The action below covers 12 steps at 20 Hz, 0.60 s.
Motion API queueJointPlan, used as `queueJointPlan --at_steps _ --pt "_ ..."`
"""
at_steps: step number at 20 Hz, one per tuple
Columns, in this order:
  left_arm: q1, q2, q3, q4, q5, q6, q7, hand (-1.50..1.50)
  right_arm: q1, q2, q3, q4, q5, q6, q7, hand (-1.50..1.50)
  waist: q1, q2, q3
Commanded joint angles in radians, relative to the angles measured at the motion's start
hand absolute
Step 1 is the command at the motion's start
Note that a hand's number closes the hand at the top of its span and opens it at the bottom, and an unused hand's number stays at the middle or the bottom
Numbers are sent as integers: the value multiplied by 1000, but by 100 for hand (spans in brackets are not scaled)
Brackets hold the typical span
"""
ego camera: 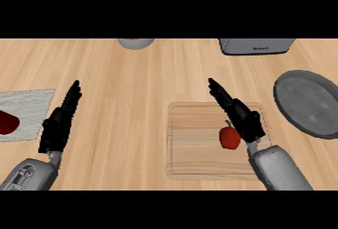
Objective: Pick the bell pepper from the cutting board and place it in the pan
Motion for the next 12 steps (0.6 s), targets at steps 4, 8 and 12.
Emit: queueJointPlan --at_steps 4,8,12 --pt "21 -103 -5 -96 32 -31 -94 0 41 -97 -194 -128 -139 90 -151 150 37 10 0" --pt "85 -169 -56 -165 74 -50 -100 0 110 -207 -340 -52 4 -137 -134 150 9 2 -1" --pt "123 -165 -54 -206 82 -90 -94 0 412 -229 -339 -241 -57 9 -303 -150 29 9 0"
